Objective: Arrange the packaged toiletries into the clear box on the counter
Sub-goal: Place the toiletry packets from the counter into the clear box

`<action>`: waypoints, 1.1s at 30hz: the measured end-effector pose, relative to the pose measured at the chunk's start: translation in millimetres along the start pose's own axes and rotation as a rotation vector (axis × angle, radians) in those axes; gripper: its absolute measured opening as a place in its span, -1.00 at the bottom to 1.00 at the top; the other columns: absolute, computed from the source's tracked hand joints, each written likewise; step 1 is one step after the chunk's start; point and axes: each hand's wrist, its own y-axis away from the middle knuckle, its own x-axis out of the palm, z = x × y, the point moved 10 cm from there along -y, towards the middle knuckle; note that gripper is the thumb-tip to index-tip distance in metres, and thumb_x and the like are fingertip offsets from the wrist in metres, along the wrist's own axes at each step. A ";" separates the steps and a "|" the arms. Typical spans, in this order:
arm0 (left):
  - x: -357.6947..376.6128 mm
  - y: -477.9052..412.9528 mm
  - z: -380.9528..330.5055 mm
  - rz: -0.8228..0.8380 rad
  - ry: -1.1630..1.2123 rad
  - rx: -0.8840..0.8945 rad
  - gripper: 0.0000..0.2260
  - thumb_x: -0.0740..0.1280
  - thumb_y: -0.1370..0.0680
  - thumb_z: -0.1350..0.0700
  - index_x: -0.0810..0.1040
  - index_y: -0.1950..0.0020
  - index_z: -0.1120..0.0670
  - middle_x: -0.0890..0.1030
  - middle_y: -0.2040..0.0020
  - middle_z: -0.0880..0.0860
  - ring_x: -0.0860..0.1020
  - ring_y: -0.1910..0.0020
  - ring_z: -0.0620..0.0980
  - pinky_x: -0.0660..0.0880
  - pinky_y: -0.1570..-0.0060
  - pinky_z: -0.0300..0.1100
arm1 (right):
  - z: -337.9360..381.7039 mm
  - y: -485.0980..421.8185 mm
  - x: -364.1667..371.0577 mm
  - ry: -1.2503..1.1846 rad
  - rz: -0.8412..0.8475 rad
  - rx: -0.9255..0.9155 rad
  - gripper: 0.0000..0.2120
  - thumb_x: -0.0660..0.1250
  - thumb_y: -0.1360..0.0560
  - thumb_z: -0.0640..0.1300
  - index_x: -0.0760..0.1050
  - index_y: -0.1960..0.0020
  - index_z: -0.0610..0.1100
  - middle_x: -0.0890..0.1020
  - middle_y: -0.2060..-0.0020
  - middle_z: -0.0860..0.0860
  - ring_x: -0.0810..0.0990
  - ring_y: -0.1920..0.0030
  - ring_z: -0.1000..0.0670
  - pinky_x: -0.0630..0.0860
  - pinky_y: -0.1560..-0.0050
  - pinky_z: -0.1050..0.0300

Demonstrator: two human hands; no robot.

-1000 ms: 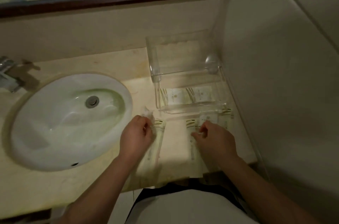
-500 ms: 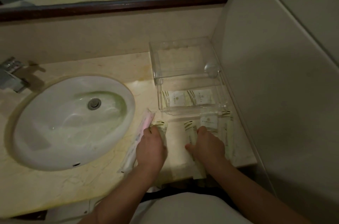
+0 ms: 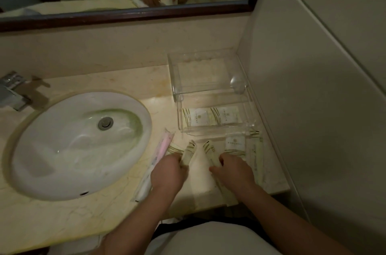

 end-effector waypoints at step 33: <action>-26.1 -93.3 -73.8 0.069 1.463 -0.361 -0.69 0.13 -0.39 0.33 0.65 0.08 0.24 0.64 0.32 0.06 0.48 0.51 -0.10 0.37 0.53 -0.32 | -10.1 -66.6 -127.6 -0.944 -0.035 0.095 -0.81 0.25 -0.56 -0.16 0.65 0.05 -0.03 0.74 0.22 -0.01 0.74 0.20 -0.02 0.63 0.18 -0.02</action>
